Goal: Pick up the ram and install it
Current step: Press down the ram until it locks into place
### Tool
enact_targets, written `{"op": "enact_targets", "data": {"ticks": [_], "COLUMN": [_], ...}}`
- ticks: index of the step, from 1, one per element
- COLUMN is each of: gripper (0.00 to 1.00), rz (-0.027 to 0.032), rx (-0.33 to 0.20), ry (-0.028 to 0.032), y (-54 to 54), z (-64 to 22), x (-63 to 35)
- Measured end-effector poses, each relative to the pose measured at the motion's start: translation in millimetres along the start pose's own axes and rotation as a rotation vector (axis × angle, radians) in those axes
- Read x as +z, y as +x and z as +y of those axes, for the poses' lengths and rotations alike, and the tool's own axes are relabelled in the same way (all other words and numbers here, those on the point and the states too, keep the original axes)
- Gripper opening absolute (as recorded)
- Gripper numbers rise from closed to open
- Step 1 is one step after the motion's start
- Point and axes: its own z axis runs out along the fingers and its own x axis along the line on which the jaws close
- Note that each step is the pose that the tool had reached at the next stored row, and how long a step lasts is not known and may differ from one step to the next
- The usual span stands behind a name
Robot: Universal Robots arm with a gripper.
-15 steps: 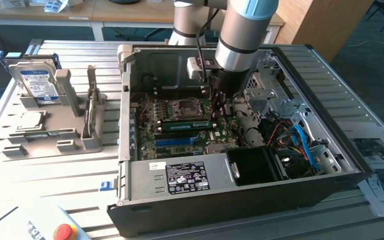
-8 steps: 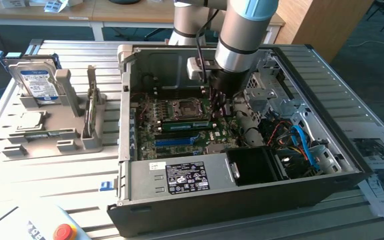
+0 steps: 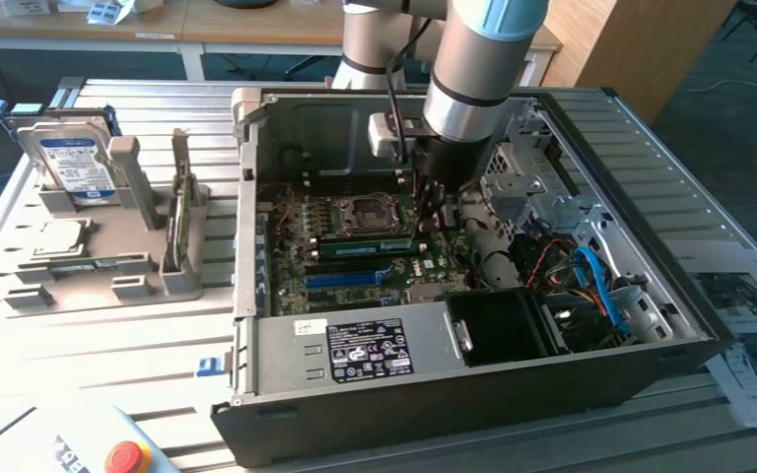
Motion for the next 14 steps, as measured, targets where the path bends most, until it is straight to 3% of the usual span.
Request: {"op": "enact_targets", "data": {"ticks": [4,14], "gripper": [0.10,0.10], "rz": [-0.0004,0.0001], "rx": [0.000,0.000], "ry": [0.0103,0.0105], "y": [-0.1,0.0], "z": [0.1,0.2], "x": [0.1,1.1]}}
